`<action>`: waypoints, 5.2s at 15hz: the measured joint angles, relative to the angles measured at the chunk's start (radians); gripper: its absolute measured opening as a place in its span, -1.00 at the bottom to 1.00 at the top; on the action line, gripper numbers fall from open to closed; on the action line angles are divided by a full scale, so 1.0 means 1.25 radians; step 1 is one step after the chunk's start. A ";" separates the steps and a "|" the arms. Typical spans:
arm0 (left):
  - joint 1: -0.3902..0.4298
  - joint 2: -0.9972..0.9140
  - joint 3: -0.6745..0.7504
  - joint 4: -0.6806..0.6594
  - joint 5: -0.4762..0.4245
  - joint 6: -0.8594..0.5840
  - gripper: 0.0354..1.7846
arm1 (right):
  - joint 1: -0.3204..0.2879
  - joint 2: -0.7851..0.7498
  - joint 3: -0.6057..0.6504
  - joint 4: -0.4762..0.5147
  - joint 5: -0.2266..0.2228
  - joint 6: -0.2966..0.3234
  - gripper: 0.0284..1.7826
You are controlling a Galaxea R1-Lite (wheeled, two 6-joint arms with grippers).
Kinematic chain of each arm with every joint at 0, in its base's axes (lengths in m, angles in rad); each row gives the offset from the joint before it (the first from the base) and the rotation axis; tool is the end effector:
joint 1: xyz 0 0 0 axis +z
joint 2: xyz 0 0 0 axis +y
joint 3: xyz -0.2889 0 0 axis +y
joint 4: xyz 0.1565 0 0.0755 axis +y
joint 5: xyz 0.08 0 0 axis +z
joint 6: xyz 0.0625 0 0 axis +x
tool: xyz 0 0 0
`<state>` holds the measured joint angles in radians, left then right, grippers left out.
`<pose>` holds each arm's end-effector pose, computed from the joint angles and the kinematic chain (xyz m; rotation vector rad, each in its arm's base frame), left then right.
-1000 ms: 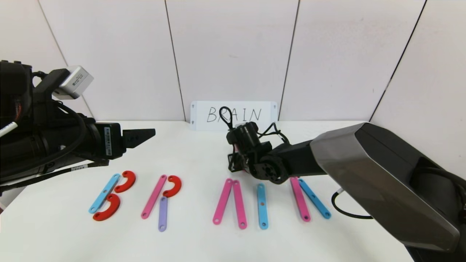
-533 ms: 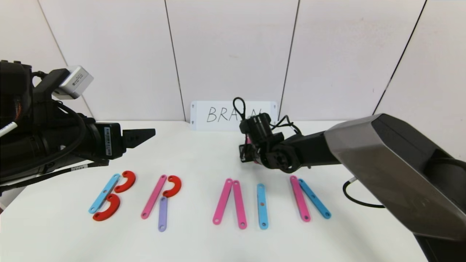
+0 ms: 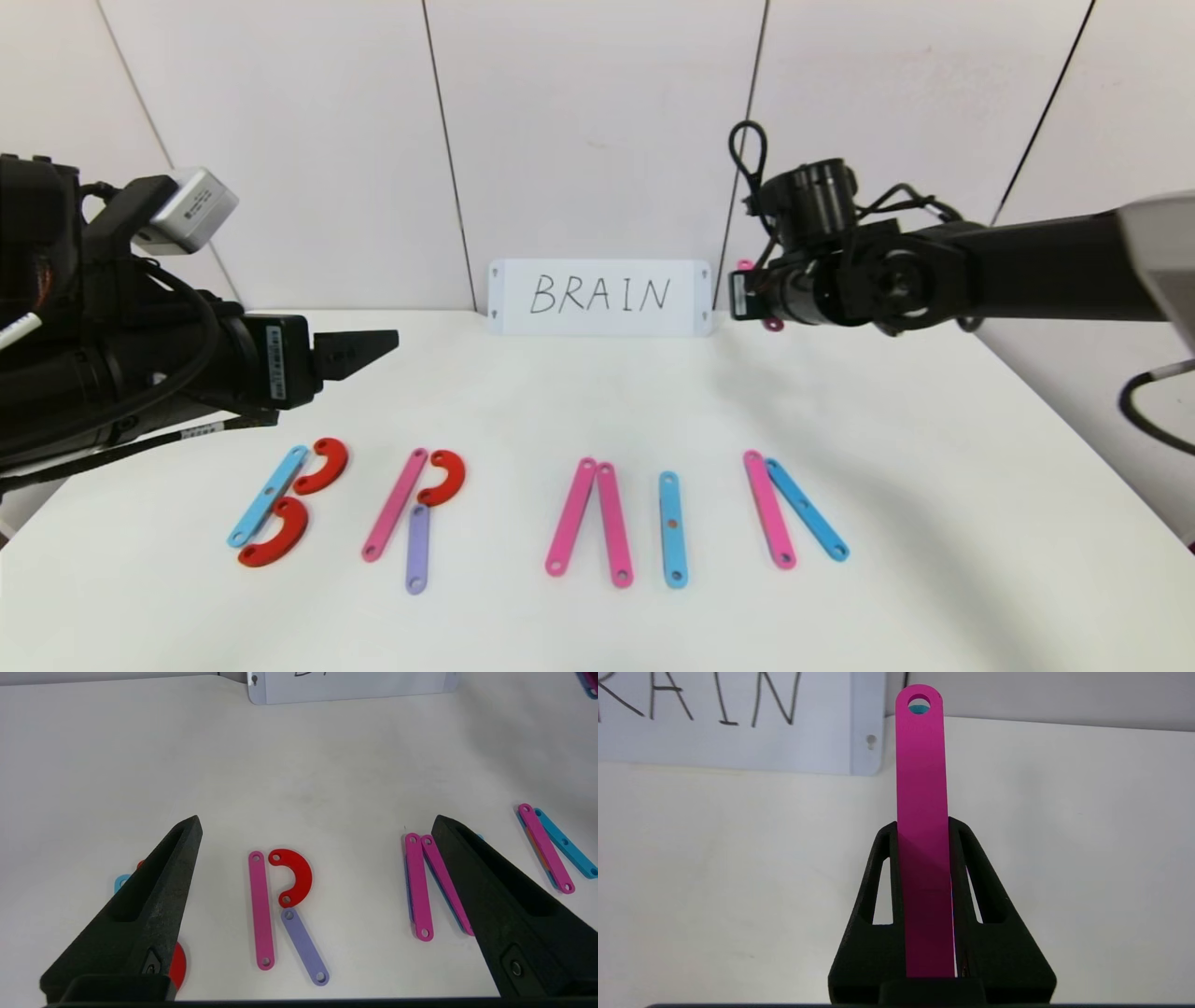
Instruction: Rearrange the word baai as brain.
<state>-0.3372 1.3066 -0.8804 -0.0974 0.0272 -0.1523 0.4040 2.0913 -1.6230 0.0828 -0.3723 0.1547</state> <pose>0.2206 -0.0755 0.2369 -0.0899 0.3471 -0.2817 0.4091 0.1502 0.1750 -0.0573 0.5101 -0.0086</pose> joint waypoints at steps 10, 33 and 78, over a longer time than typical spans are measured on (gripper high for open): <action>-0.001 -0.007 0.001 0.001 -0.001 0.001 0.93 | -0.054 -0.370 0.578 -0.075 0.107 -0.065 -0.69; -0.001 -0.003 0.001 0.004 -0.017 0.001 0.93 | -0.031 -0.219 0.830 -0.430 0.119 0.028 -0.69; -0.003 -0.266 -0.053 0.078 0.171 0.199 0.93 | -0.243 -0.807 0.492 -0.143 -0.044 -0.269 0.95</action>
<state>-0.3411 0.9736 -0.9468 -0.0004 0.2415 0.0962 0.1000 1.0828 -1.0083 -0.0962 -0.4270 -0.1821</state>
